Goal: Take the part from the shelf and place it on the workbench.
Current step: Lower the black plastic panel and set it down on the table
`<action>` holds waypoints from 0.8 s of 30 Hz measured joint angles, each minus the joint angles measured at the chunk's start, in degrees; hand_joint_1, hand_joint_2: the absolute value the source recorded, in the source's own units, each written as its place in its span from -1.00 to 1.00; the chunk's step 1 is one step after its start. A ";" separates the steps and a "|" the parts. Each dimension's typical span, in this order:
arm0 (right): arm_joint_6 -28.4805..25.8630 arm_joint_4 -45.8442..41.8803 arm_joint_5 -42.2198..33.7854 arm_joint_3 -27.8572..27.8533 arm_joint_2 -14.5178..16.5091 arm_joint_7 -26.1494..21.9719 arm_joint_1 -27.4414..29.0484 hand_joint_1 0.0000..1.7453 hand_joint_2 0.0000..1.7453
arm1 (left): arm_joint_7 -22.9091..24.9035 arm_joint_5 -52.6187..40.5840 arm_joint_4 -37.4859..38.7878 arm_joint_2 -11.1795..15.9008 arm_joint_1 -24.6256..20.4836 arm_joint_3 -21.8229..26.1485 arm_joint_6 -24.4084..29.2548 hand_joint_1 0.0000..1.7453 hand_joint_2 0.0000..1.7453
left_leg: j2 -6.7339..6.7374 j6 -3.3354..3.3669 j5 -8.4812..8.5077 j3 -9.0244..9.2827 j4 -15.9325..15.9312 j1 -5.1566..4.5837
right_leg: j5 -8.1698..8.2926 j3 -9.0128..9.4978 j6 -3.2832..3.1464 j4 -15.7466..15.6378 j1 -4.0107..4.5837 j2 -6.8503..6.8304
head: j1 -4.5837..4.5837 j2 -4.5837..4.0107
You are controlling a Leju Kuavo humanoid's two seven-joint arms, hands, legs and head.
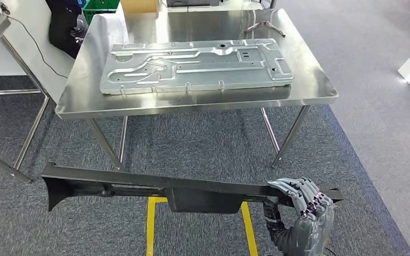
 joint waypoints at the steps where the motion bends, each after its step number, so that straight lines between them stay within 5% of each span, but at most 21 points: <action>1: 0.02 -0.03 0.01 0.00 0.00 -0.01 0.04 1.00 1.00 | 0.00 0.00 0.02 -0.04 -0.06 0.00 0.00 -1.00 1.00 | -0.03 -0.34 -0.29 0.39 -0.26 0.00 | 1.94 0.04 -0.39 -1.42 0.26 0.05 | 0.00 -0.01; 4: 0.01 -0.22 0.03 0.01 0.04 0.02 0.11 1.00 1.00 | 0.01 0.01 0.03 -0.05 -0.19 0.00 0.00 -1.00 1.00 | 0.01 -1.58 0.59 0.97 0.40 0.01 | 2.08 1.57 -1.49 -3.16 0.31 0.26 | -0.03 0.00; 6: -0.02 -0.30 0.02 0.02 0.06 0.01 0.08 1.00 1.00 | 0.01 0.00 0.03 -0.02 -0.32 0.00 0.00 -1.00 1.00 | 0.19 -2.07 0.93 -1.20 5.04 0.06 | 1.48 3.56 -2.16 -4.25 0.04 0.20 | -0.04 0.00; 9: -0.02 -0.33 0.02 0.03 0.07 -0.01 0.04 1.00 1.00 | -0.01 0.01 0.03 -0.01 -0.42 0.00 -0.01 -1.00 1.00 | 0.34 -2.52 -3.39 -7.91 14.09 0.15 | -0.21 5.86 -2.54 -4.72 -0.06 0.07 | -0.04 0.00; 11: -0.01 -0.33 -0.03 0.03 0.07 0.01 0.08 1.00 1.00 | -0.01 0.05 0.03 0.01 -0.23 0.00 -0.02 -1.00 1.00 | 0.35 -2.69 -5.78 -10.30 14.52 0.15 | -1.57 7.59 -2.47 -4.72 -0.02 0.25 | -0.05 0.01; 12: 0.00 -0.33 -0.05 0.03 0.07 0.01 0.09 1.00 1.00 | 0.00 0.07 0.03 0.01 -0.14 0.00 -0.02 -1.00 1.00 | 0.36 -2.63 -4.90 -10.48 12.58 0.14 | -2.27 8.57 -2.40 -4.72 0.01 0.33 | -0.05 0.01; 16: 0.01 -0.30 -0.07 0.03 0.07 0.03 0.11 1.00 1.00 | 0.03 0.07 0.03 0.23 0.12 0.00 0.00 -1.00 1.00 | 0.39 -1.08 6.80 -9.52 1.80 -0.45 | -5.07 11.17 -1.53 -4.44 0.35 0.50 | -0.03 0.00; 18: 0.01 -0.31 -0.07 0.04 0.07 0.07 0.14 1.00 1.00 | 0.06 0.02 0.03 0.28 0.08 0.00 0.01 -1.00 1.00 | 0.35 -0.61 7.16 -8.96 0.98 -0.54 | -5.44 11.67 -0.85 -4.00 0.34 0.66 | -0.04 -0.01; 21: -0.01 -0.35 -0.09 0.05 0.06 0.20 0.04 1.00 1.00 | 0.03 -0.04 0.03 0.27 -0.07 0.00 0.00 -1.00 1.00 | 0.32 0.33 6.79 -6.88 -0.07 -0.19 | -5.59 10.08 -0.06 0.59 0.17 0.50 | -0.04 -0.01; 24: -0.01 -0.33 -0.09 0.03 0.04 0.27 0.07 1.00 1.00 | 0.01 -0.05 0.03 0.27 -0.23 0.00 0.00 -1.00 1.00 | 0.30 0.72 5.58 -5.34 -0.38 -0.07 | -9.46 3.28 0.86 10.03 -0.28 0.34 | -0.03 0.00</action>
